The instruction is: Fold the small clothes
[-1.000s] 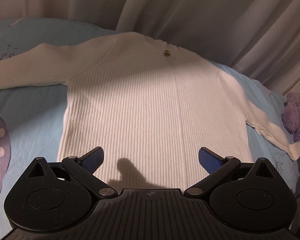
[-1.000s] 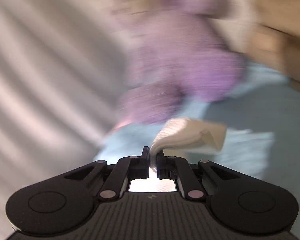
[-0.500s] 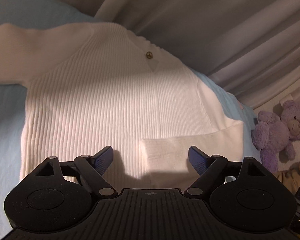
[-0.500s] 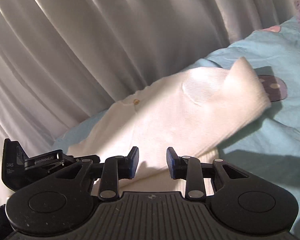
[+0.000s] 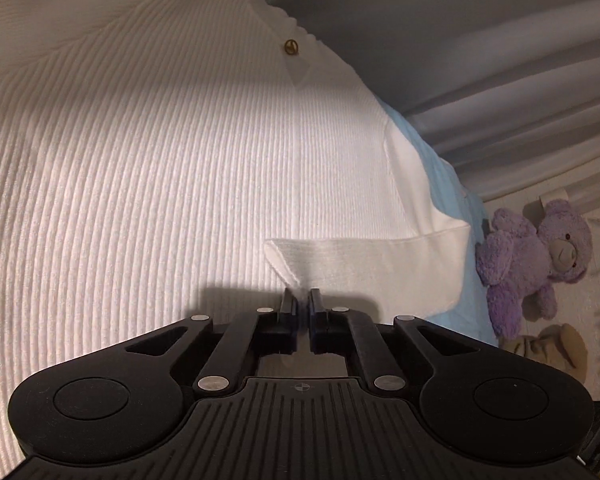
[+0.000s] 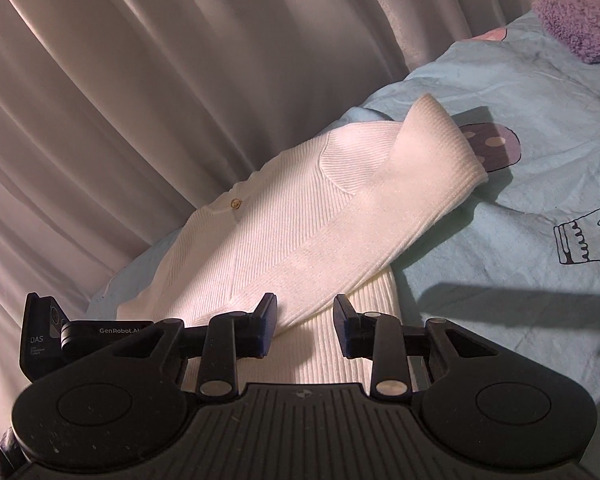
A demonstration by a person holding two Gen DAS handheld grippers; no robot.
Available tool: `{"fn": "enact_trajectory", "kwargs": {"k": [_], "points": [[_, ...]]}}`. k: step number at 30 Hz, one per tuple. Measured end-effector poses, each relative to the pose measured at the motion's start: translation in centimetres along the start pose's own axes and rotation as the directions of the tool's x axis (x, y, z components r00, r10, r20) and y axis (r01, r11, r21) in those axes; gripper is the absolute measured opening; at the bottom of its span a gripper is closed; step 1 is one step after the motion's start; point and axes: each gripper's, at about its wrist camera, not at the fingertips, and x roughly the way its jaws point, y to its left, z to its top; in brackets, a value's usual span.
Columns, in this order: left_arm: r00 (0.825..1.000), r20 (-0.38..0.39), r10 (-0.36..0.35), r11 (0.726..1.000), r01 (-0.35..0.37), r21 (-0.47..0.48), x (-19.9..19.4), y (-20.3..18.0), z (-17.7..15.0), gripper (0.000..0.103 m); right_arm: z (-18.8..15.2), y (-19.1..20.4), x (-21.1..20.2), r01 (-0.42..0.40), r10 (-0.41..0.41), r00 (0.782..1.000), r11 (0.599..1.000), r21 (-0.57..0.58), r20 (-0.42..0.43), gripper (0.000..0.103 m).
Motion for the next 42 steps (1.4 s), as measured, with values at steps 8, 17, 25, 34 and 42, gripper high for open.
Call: {"fn": "enact_trajectory", "kwargs": {"k": [8, 17, 25, 34, 42], "points": [[0.876, 0.422, 0.234, 0.905, -0.355, 0.236, -6.3, -4.4, 4.8, 0.006, 3.7, -1.4, 0.2, 0.136, -0.135, 0.988, 0.991, -0.011, 0.077, 0.03], [0.93, 0.288, 0.228, 0.957, -0.269, 0.109, -3.8, 2.5, 8.5, 0.022, 7.8, -2.3, 6.1, 0.206, -0.205, 0.978, 0.978, -0.02, 0.028, 0.042], [0.934, 0.314, 0.168, 0.969, -0.214, 0.12, -4.3, 3.2, 10.2, 0.007, 10.0, -2.0, 11.1, 0.24, -0.242, 0.97, 0.968, -0.072, -0.018, 0.053], [0.933, 0.329, 0.143, 0.968, -0.202, 0.151, -4.6, 2.6, 11.8, 0.007, 10.4, 0.1, 13.4, 0.336, -0.326, 0.942, 0.909, -0.246, 0.08, 0.01], [0.909, 0.341, 0.24, 0.922, -0.323, 0.212, -2.0, 2.0, 11.4, 0.016, 11.3, -1.9, 13.0, 0.459, -0.437, 0.888, 0.865, -0.202, 0.142, 0.01]]}}
